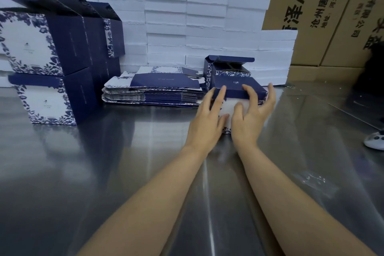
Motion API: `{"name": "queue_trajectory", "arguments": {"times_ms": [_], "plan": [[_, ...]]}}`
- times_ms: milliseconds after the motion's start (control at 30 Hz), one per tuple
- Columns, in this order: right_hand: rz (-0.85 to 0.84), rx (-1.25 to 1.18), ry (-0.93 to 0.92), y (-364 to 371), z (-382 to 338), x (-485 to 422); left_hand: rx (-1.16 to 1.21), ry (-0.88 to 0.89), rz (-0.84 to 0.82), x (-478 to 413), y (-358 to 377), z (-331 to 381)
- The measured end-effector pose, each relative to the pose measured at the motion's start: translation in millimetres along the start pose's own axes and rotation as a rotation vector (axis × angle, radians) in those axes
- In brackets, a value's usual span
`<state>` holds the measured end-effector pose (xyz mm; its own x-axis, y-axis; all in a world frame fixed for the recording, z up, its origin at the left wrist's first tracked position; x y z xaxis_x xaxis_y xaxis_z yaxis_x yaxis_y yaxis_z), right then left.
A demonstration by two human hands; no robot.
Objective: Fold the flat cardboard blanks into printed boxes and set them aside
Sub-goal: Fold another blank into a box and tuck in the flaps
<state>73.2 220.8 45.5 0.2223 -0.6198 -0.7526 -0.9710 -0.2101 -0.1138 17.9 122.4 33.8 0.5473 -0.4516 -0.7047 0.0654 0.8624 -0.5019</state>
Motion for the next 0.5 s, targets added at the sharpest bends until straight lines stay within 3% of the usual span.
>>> {"name": "queue_trajectory", "arguments": {"times_ms": [167,367,500], "plan": [[-0.084,0.064,0.032,21,21,-20,-0.058,-0.049,-0.058,-24,26,-20],[0.111,0.143,0.094,36,37,-41,-0.131,0.051,-0.118,-41,43,-37],[0.113,0.152,0.130,36,33,-36,-0.229,0.076,-0.105,-41,44,-39]]}}
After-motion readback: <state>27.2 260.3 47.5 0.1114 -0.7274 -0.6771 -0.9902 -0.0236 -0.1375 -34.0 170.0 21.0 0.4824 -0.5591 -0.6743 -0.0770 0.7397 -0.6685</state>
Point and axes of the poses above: each hand's wrist, its own x-axis away from the middle knuckle, its own y-axis out of the palm, z = x × y, the point moved 3 cm from there along -x, towards the middle knuckle, and after that the axes turned 4 degrees about x, right-handed, at the moved point
